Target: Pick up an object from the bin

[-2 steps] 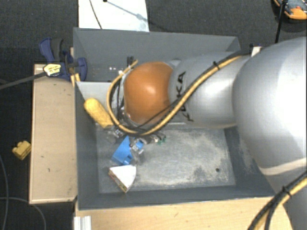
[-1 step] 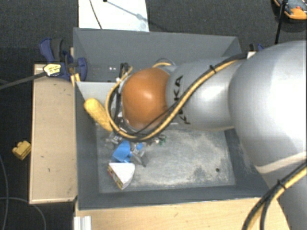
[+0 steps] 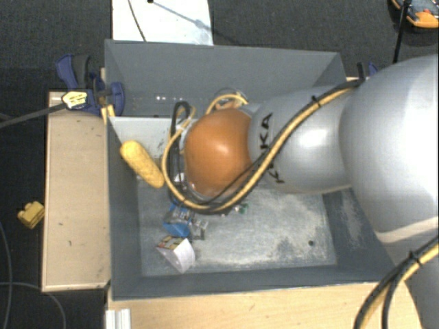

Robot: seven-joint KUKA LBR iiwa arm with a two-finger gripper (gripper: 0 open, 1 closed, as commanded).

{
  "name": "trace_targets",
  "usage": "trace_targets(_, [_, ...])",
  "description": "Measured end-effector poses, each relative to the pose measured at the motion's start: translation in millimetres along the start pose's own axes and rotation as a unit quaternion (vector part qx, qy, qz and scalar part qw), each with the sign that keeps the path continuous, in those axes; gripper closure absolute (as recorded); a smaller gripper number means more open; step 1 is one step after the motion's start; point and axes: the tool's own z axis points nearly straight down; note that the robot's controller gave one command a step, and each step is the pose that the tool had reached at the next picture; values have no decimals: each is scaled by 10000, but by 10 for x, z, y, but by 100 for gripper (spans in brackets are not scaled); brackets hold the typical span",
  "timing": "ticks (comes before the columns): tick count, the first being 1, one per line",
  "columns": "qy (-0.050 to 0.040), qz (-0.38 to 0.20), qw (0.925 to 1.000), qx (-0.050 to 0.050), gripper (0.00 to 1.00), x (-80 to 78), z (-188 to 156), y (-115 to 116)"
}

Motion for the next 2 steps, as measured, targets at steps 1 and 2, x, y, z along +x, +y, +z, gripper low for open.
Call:
trace_targets(1, [1, 10, 10000, -1, 100, 0, 0, 0])
trace_targets(2, [6, -27, 10000, -3, 100, 16, -1, 48])
